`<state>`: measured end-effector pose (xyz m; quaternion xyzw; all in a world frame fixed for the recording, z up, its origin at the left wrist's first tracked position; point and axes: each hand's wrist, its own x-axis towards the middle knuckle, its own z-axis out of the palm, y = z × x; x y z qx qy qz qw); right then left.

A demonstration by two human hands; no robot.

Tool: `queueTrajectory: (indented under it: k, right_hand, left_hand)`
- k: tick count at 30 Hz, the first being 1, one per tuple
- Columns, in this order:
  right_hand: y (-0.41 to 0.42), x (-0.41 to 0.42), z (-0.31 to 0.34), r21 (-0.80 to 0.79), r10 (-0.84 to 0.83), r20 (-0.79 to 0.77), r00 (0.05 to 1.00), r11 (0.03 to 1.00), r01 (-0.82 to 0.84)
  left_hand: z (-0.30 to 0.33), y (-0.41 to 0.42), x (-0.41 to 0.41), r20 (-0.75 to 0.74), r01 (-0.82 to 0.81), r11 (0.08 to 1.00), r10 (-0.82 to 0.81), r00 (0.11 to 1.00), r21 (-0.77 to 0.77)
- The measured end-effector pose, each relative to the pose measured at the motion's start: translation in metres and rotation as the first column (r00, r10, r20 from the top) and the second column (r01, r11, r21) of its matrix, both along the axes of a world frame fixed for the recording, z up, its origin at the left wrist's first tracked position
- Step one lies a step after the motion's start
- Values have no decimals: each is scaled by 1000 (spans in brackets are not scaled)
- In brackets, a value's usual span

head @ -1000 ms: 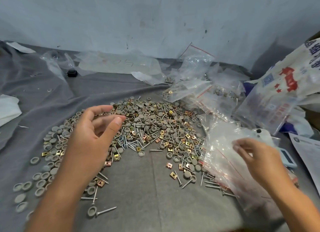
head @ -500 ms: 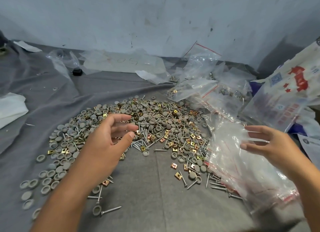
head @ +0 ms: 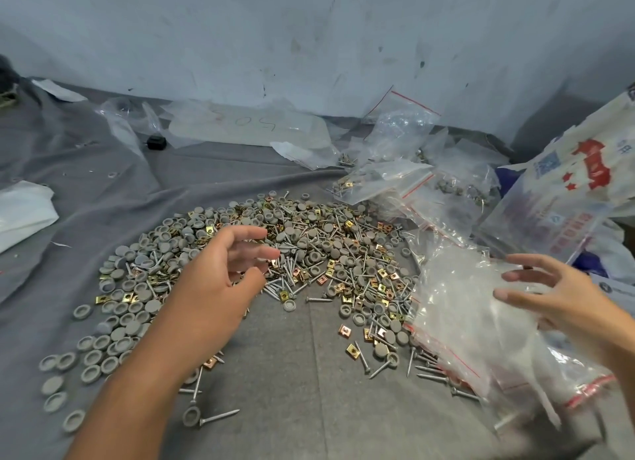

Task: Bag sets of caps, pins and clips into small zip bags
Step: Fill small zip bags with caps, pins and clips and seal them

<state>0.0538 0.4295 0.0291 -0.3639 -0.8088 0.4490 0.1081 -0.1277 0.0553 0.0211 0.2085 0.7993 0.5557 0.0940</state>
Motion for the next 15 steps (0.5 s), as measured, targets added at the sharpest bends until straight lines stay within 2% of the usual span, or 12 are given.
queueTrajectory:
  k: [4, 8, 10, 11, 13, 15]
  right_hand:
    - [10, 2, 19, -23, -43, -106, 993, 999, 40]
    - [5, -4, 16, 15, 92, -24, 996, 996, -91]
    - [-10, -7, 21, -93, 131, -177, 975, 985, -149]
    - [-21, -11, 30, -184, 143, -309, 940, 961, -207]
    - [-47, -25, 53, -339, 177, -526, 832, 853, -396]
    - [-77, -46, 71, -442, 231, -664, 711, 646, -622]
  left_hand:
    - [0, 2, 1, -21, 15, 1000, -15, 1000, -10]
    - [-2, 4, 1, -30, 25, 1000, -25, 999, -11]
    - [-4, 5, 1, -37, 34, 999, -34, 999, 9]
    - [-5, 6, 0, -38, 42, 999, -42, 998, 22]
    - [-8, 9, 0, -22, 100, 993, -98, 995, 68]
    - [-10, 12, 2, 32, 223, 965, -229, 973, 135]
